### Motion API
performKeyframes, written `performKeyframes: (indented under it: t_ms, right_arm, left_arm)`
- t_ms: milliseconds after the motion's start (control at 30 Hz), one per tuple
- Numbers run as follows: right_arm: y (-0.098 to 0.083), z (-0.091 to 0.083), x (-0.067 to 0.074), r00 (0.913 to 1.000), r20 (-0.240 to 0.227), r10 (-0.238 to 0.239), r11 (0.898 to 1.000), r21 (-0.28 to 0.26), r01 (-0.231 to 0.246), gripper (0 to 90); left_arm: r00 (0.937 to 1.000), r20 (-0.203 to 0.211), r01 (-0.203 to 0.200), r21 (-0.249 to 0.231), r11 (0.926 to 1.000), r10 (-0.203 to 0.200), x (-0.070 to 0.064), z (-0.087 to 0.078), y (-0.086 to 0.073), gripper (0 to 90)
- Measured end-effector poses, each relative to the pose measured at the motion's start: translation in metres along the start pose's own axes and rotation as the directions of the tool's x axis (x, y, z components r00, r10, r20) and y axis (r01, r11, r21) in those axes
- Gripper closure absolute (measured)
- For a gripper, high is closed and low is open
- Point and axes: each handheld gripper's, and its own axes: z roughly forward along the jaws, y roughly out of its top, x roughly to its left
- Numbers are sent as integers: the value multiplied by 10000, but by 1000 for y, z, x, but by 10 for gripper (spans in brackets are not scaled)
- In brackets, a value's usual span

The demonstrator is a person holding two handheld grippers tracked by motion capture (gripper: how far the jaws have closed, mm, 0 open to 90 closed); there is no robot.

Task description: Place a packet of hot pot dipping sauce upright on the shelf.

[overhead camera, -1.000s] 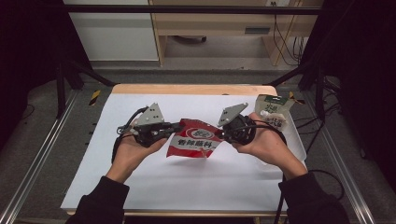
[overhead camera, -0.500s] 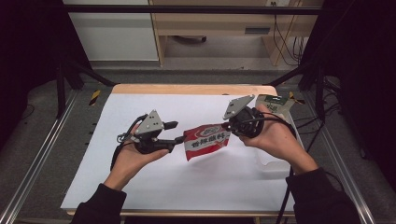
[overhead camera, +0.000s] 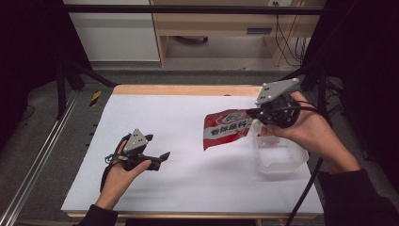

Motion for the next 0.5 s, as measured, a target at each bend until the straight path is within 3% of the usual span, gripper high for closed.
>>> performKeyframes:
  t_ms: [233, 500]
  right_arm:
    - [-18, -26, -14, 9981, 446, 426, 9990, 134, -432, 900]
    - [-45, -36, -22, 9914, 831, 1011, 9923, 628, -1065, 900]
  left_arm:
    - [9992, -321, 242, 40, 9997, -241, 7, -1, -15, 79]
    - [9986, -383, 371, 469, 9982, -354, 11, -1, -29, 79]
